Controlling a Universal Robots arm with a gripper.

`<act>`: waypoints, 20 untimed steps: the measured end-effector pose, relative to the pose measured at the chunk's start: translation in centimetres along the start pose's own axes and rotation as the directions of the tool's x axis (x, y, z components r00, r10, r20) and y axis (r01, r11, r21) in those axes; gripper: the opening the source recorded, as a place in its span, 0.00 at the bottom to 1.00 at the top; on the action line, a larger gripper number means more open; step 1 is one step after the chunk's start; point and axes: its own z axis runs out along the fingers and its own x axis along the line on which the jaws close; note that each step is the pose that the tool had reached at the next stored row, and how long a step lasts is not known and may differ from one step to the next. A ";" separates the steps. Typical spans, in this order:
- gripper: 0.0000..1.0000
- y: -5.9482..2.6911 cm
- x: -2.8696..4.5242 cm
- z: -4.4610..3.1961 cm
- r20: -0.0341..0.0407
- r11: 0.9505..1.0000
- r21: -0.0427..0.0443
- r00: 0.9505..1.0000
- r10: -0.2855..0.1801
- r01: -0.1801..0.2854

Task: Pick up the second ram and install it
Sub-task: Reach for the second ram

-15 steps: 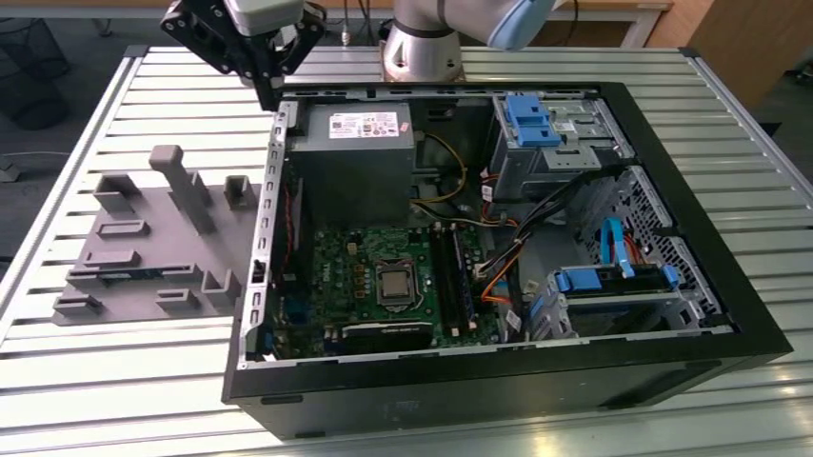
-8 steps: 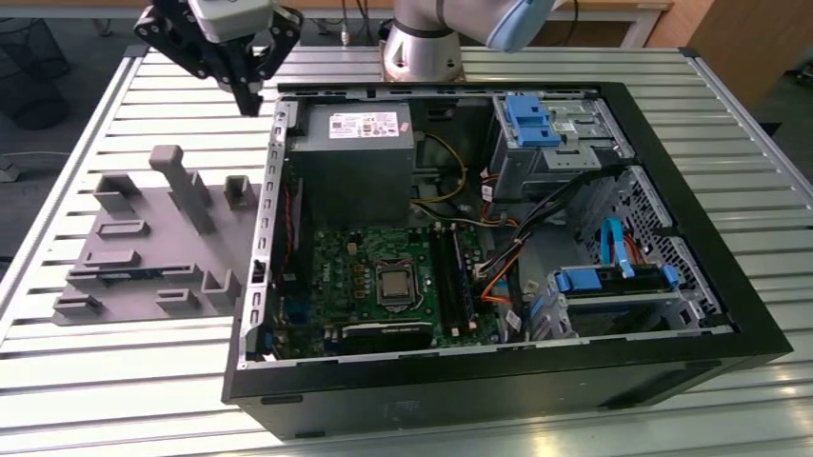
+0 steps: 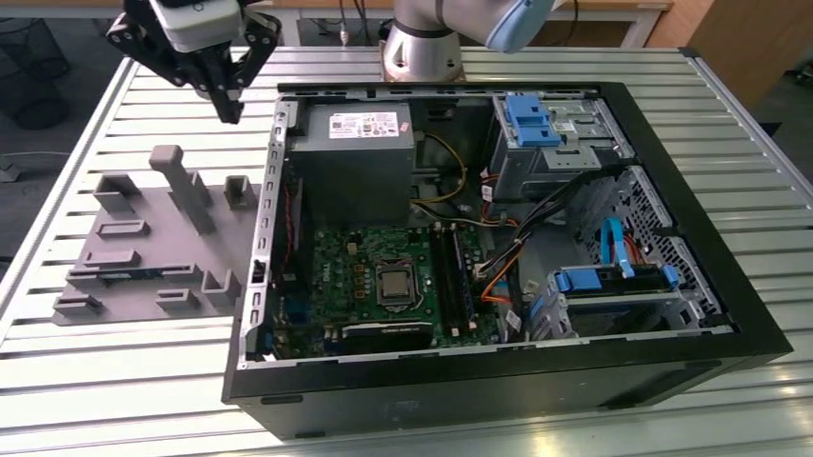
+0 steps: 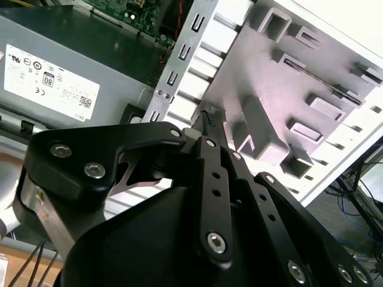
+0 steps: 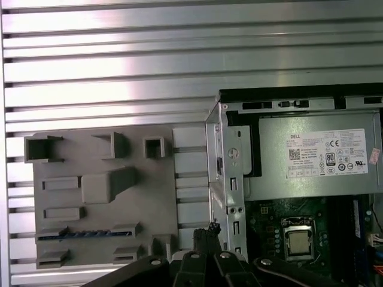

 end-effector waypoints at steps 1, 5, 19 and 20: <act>0.11 -0.08 0.14 0.00 0.000 1.000 0.000 1.000 0.000 0.000; 0.11 -0.18 0.32 -0.01 0.000 1.000 0.000 1.000 -0.001 0.001; 0.11 -0.41 0.91 -0.02 0.000 1.000 0.000 1.000 -0.001 0.001; 0.11 -0.45 0.98 -0.02 0.000 1.000 0.000 1.000 -0.001 0.001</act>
